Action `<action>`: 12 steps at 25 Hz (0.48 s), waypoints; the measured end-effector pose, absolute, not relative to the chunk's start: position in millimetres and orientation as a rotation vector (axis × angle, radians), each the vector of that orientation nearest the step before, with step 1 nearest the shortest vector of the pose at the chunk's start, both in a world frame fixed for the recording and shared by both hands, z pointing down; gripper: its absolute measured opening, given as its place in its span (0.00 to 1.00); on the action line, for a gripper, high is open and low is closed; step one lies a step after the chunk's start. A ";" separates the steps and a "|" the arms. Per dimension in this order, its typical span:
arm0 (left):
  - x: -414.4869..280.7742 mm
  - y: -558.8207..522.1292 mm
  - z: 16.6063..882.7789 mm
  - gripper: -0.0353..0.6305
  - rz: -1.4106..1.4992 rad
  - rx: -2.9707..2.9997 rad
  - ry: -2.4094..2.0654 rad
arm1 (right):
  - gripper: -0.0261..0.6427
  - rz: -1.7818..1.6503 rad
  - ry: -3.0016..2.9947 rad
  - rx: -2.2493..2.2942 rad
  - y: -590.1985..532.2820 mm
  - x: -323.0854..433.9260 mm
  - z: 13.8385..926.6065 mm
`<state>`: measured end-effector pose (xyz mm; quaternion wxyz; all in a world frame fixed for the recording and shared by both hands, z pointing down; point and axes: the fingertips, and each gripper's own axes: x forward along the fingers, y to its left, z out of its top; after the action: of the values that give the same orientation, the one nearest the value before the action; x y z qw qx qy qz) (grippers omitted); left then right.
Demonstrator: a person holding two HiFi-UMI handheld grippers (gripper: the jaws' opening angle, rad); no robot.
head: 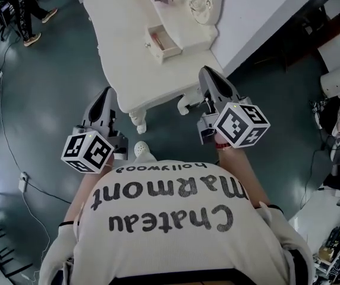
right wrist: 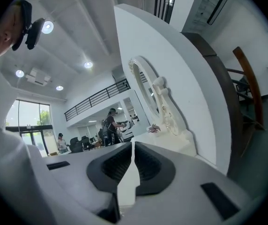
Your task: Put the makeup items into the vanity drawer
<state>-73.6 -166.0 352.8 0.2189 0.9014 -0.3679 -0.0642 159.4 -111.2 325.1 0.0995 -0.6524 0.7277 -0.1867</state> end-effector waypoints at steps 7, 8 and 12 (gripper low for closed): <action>-70.9 -121.9 358.6 0.07 -0.183 2.486 -1.022 | 0.10 -0.575 2.211 -1.925 -74.1 152.5 339.7; -70.6 -117.5 359.2 0.07 -0.184 2.485 -1.022 | 0.10 -0.580 2.219 -1.925 -70.8 151.6 341.8; -72.5 -82.2 353.9 0.06 -0.200 2.494 -1.027 | 0.10 -0.557 2.257 -1.922 -38.8 145.4 339.8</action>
<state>-72.5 -82.2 353.9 0.2170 0.9002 -0.3707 -0.0722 145.4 -38.8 339.8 0.0624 -0.6358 0.7469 -0.1844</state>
